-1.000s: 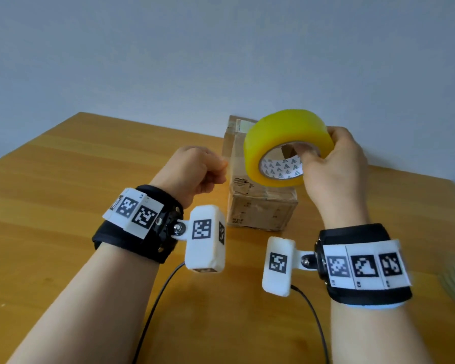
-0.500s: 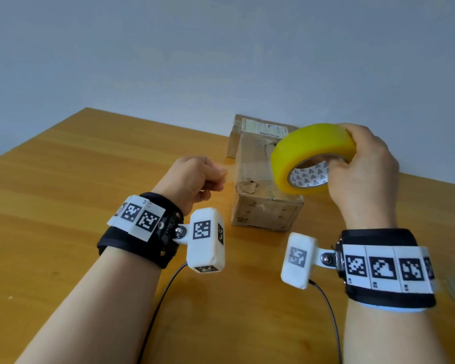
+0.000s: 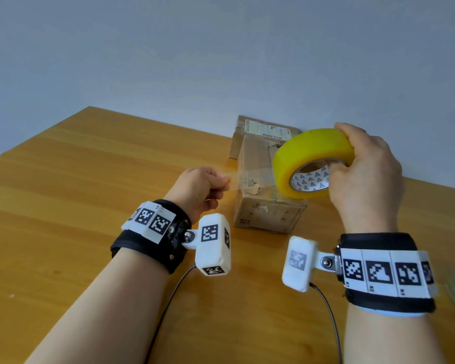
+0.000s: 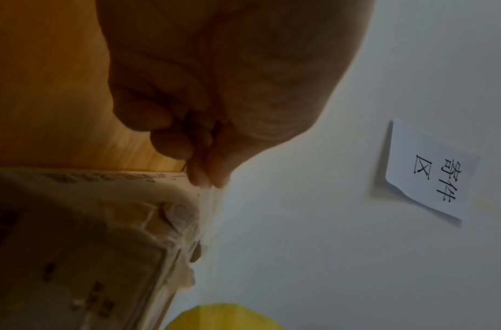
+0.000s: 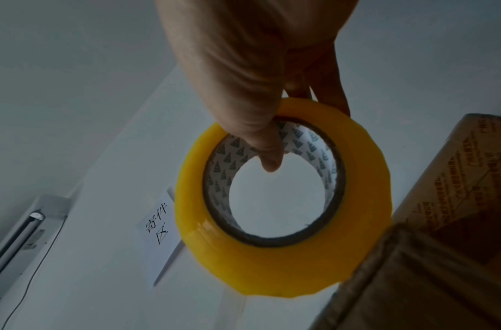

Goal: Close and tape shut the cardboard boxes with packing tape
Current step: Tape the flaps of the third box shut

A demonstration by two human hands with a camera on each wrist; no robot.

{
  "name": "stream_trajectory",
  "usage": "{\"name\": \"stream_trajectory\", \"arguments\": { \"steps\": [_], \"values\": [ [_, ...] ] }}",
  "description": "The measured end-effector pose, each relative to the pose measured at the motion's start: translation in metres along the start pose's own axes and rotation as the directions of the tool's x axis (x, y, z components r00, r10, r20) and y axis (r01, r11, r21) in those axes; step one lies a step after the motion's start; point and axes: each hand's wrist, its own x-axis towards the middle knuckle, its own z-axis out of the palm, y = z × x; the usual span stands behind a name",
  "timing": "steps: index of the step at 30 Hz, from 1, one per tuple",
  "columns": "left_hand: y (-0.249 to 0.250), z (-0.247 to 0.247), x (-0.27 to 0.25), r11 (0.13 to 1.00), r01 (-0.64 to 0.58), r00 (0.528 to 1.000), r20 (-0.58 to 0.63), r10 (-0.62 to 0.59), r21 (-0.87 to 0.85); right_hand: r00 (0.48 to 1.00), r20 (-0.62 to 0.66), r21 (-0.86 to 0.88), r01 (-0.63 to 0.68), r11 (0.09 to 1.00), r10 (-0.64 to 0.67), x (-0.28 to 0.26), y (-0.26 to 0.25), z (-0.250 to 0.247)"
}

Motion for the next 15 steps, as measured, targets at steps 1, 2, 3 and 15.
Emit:
{"name": "stream_trajectory", "arguments": {
  "steps": [1,2,3,15],
  "values": [
    [-0.001,0.000,0.001,1.000,0.002,1.000,0.006,-0.002,-0.003,1.000,0.001,0.003,-0.001,1.000,0.001,0.000,0.000,0.000],
    [-0.002,0.000,0.001,1.000,0.003,1.000,0.014,-0.003,-0.003,1.000,0.000,0.005,-0.001,1.000,0.001,0.000,0.001,-0.001],
    [-0.003,0.000,0.002,1.000,0.004,1.000,0.021,-0.004,-0.001,1.000,-0.001,0.007,-0.002,1.000,0.002,-0.001,0.001,-0.001],
    [-0.015,0.009,0.007,0.999,0.042,0.997,0.058,-0.043,0.005,0.993,0.006,0.171,-0.121,0.978,0.121,0.004,0.012,0.006]
  ]
}}
